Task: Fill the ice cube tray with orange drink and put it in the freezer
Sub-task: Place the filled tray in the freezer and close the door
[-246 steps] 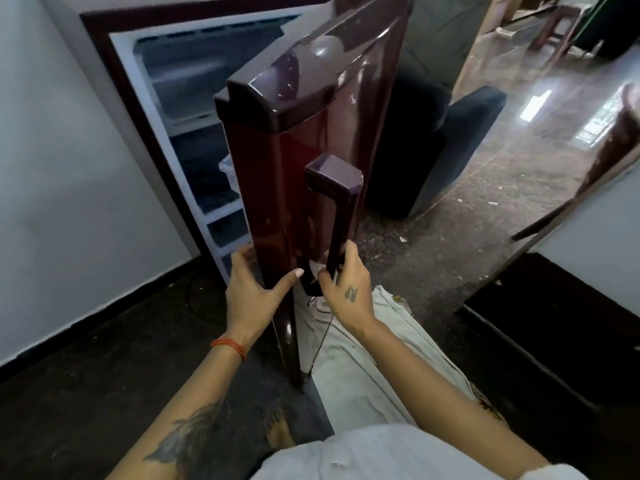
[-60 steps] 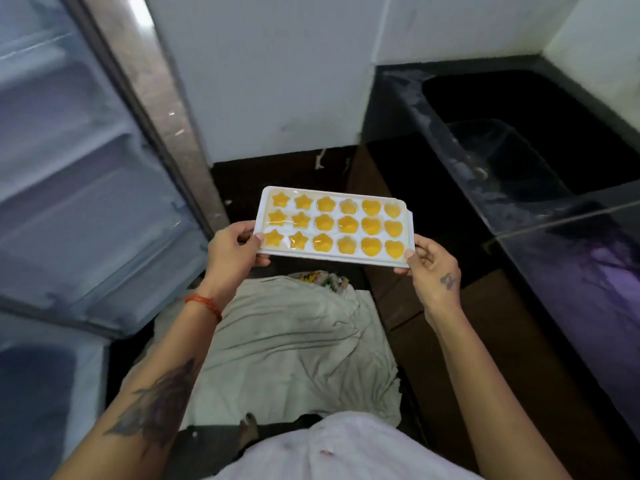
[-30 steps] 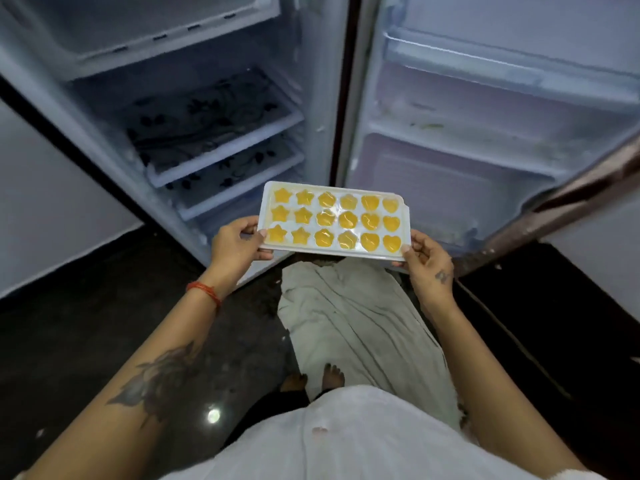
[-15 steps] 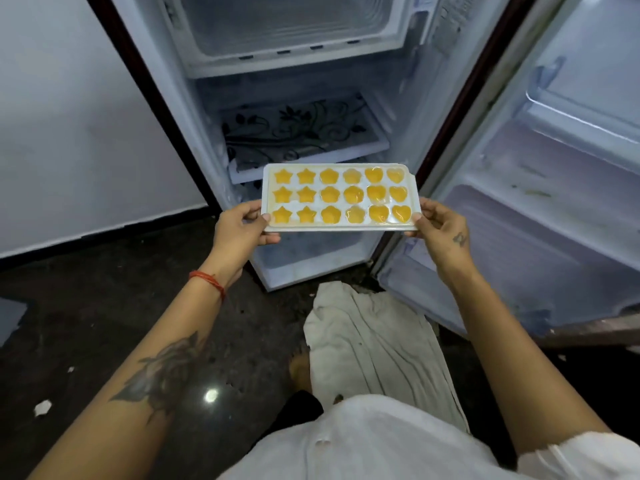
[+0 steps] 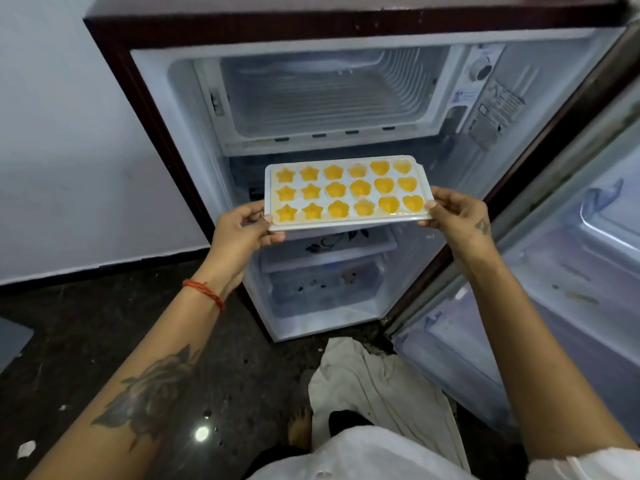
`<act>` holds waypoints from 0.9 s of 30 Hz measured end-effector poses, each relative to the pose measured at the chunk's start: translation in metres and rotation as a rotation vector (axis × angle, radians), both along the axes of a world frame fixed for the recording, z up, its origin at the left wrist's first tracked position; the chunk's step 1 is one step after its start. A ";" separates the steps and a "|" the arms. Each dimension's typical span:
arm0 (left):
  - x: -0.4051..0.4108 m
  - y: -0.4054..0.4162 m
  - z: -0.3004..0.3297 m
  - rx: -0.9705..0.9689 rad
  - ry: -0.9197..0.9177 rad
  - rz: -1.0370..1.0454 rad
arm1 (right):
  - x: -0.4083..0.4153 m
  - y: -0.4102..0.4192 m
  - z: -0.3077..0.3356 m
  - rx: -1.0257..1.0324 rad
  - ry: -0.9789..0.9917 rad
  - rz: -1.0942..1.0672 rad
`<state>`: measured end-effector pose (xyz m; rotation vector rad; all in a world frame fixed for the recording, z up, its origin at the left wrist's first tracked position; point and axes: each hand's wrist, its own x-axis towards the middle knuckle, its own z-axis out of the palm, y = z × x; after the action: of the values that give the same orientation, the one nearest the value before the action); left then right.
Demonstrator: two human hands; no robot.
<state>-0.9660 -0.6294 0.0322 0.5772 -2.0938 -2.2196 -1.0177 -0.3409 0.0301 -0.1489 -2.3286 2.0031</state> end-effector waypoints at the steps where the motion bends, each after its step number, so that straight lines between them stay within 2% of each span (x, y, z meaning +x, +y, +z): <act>1: -0.007 0.001 0.004 0.014 0.004 0.015 | -0.010 -0.001 0.005 -0.003 0.007 0.010; 12: -0.074 0.007 0.025 0.118 0.104 0.261 | -0.114 -0.016 0.033 -0.020 0.093 0.135; 22: -0.123 0.017 0.027 0.175 0.119 0.496 | -0.161 -0.033 0.029 -0.117 0.022 0.111; 27: -0.138 0.017 0.029 0.216 0.124 0.542 | -0.174 -0.040 0.027 -0.171 -0.035 0.091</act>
<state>-1.1043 -0.6119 0.0608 0.8695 -1.4242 -2.0952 -1.1914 -0.3806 0.0570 -0.0895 -2.2204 2.2599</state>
